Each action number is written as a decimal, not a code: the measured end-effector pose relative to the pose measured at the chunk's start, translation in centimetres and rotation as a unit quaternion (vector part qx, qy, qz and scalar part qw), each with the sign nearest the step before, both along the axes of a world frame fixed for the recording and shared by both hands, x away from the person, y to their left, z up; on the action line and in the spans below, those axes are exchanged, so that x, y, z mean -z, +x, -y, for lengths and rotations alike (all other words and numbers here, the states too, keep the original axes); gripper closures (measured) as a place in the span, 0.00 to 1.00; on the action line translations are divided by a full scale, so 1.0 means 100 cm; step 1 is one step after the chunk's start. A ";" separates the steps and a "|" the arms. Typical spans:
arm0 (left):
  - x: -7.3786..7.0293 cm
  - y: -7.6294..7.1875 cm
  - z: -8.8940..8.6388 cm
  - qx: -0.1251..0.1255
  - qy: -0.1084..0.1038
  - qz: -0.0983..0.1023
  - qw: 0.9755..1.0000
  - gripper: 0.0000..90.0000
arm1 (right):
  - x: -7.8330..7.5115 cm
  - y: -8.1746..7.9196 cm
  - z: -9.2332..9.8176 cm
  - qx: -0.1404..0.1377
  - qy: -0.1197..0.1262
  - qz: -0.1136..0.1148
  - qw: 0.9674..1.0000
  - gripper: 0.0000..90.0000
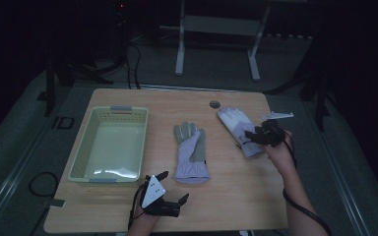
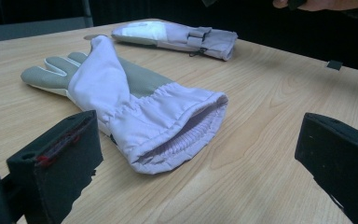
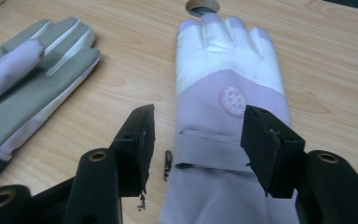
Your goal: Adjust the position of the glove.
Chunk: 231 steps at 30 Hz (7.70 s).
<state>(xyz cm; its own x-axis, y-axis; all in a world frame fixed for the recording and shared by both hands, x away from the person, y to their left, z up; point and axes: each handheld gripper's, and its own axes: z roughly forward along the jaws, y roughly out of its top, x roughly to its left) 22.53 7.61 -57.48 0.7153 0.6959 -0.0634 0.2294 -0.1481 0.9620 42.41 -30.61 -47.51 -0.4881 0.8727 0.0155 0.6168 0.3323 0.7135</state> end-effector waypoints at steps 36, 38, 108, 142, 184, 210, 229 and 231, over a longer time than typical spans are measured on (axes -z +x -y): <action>0.000 0.001 0.000 0.007 0.000 -0.001 1.000 0.01 | 0.059 0.067 -0.007 0.017 -0.029 -0.053 0.998 0.64; 0.000 0.001 0.000 0.007 -0.001 -0.001 1.000 0.01 | 0.059 0.067 -0.007 0.015 -0.025 -0.057 0.998 0.69; 0.000 0.000 0.001 0.002 0.006 -0.002 1.000 0.01 | 0.039 -0.056 0.013 0.151 0.032 -0.062 0.986 0.68; 0.000 0.000 0.001 0.001 0.004 0.000 1.000 0.01 | 0.061 -0.041 0.044 -0.044 0.014 -0.088 0.995 0.73; 0.000 -0.001 0.001 0.000 0.004 0.002 1.000 0.01 | -0.046 -0.070 -0.004 0.049 0.050 -0.036 0.997 0.91; 0.000 -0.001 0.000 0.000 -0.002 0.004 1.000 0.01 | -0.034 -0.065 -0.157 -0.036 0.064 -0.077 0.994 0.90; 0.000 0.000 -0.002 -0.004 -0.007 0.001 1.000 0.01 | 0.034 -0.051 -0.196 -0.021 0.007 -0.134 0.991 0.81; 0.000 -0.001 -0.001 -0.003 -0.005 0.003 1.000 0.01 | 0.035 -0.049 -0.193 -0.023 0.012 -0.139 0.990 0.76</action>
